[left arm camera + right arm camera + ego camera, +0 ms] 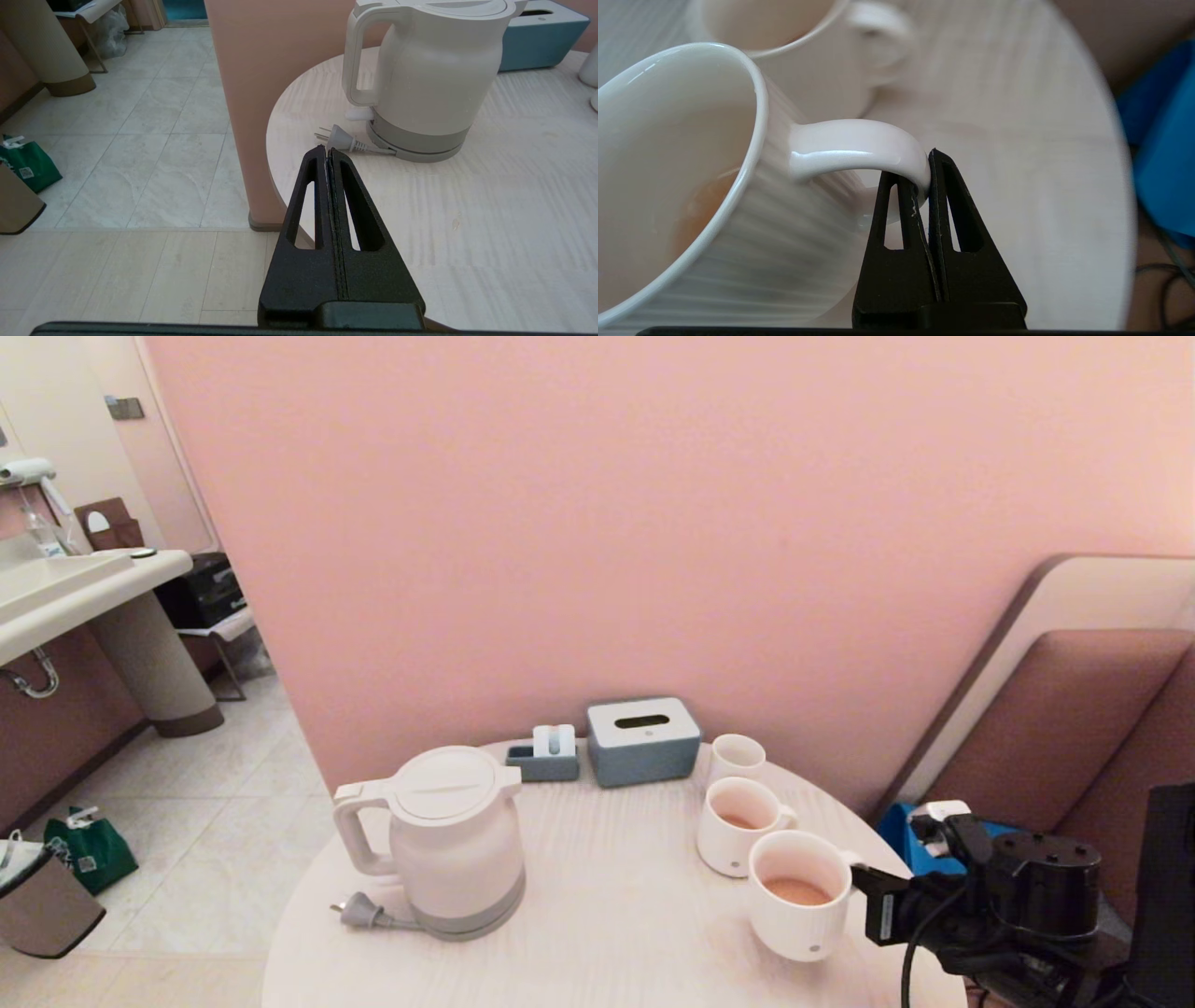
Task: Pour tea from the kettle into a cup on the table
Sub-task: Pick up the cup, then pour water into another cup
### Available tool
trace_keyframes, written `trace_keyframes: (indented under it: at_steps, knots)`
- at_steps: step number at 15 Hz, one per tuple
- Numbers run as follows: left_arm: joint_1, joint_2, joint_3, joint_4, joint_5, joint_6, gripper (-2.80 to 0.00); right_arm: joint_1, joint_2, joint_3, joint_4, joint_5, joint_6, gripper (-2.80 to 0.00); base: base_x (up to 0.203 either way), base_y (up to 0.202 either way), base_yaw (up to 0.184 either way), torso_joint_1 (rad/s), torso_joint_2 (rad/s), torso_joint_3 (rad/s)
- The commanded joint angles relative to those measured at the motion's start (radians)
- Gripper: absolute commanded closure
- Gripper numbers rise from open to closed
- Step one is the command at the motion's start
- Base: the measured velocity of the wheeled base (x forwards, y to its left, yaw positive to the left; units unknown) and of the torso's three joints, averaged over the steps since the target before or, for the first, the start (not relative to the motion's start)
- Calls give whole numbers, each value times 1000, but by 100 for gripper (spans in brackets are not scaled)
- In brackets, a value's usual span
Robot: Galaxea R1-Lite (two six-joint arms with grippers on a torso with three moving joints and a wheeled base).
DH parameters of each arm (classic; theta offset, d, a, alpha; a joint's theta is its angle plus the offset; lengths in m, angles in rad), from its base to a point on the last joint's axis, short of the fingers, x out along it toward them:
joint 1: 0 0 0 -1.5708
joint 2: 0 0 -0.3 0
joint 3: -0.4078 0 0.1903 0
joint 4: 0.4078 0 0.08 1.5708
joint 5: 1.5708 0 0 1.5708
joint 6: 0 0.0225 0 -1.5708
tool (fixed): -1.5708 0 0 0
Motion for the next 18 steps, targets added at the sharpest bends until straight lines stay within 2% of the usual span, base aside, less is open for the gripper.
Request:
trace_keyframes:
  at_steps: [1, 5, 10, 13, 18]
  knots:
    - [0, 1, 0, 0, 1, 0, 0, -46, -2, -14, -43, 1, 1, 0, 0, 0, 0, 0, 0, 0]
    - [0, 1, 0, 0, 1, 0, 0, -118, -15, -70, -43, -5, -12, 0, 0, 0, 0, 0, 0, 0]
    - [0, 1, 0, 0, 1, 0, 0, -124, -25, -90, -40, -11, -32, 0, 0, 0, 0, 0, 0, 0]
    - [0, 1, 0, 0, 1, 0, 0, -159, -25, -113, -37, -11, -50, 0, 0, 0, 0, 0, 0, 0]
    - [0, 1, 0, 1, 1, 0, 0, -170, -64, -160, 54, -11, -51, 0, 0, 0, 0, 0, 0, 0]
